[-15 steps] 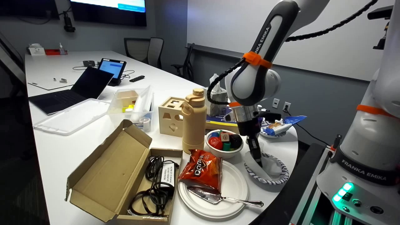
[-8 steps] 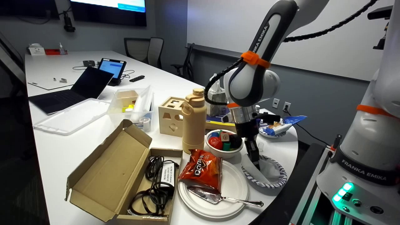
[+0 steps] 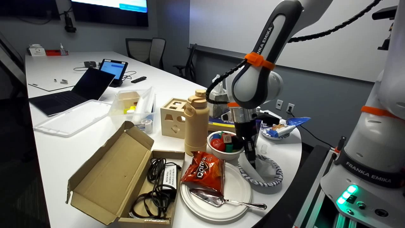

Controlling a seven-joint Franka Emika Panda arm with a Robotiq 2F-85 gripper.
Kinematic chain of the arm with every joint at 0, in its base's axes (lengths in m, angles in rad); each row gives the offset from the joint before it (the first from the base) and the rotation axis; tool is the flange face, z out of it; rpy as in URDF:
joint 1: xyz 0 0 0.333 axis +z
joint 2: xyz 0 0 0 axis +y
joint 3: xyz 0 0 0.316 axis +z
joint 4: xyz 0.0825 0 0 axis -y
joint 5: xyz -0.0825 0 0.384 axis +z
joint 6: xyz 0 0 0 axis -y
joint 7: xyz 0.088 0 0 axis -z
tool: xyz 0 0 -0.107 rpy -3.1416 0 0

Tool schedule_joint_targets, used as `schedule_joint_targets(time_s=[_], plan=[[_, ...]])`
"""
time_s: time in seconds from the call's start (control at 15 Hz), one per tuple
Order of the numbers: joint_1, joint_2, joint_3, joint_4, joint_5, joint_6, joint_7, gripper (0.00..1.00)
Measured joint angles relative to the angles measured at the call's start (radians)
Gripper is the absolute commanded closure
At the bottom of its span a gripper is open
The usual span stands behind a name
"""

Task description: Clean the plate using the paper towel

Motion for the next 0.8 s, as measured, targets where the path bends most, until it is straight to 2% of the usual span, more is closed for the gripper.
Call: schedule_joint_targets(time_s=[0.4, 0.8], plan=[[0.009, 0.010, -0.008, -0.001, -0.168, -0.006, 0.187, 1.00], [0.009, 0.014, 0.013, -0.004, -0.129, -0.068, 0.147, 1.00]])
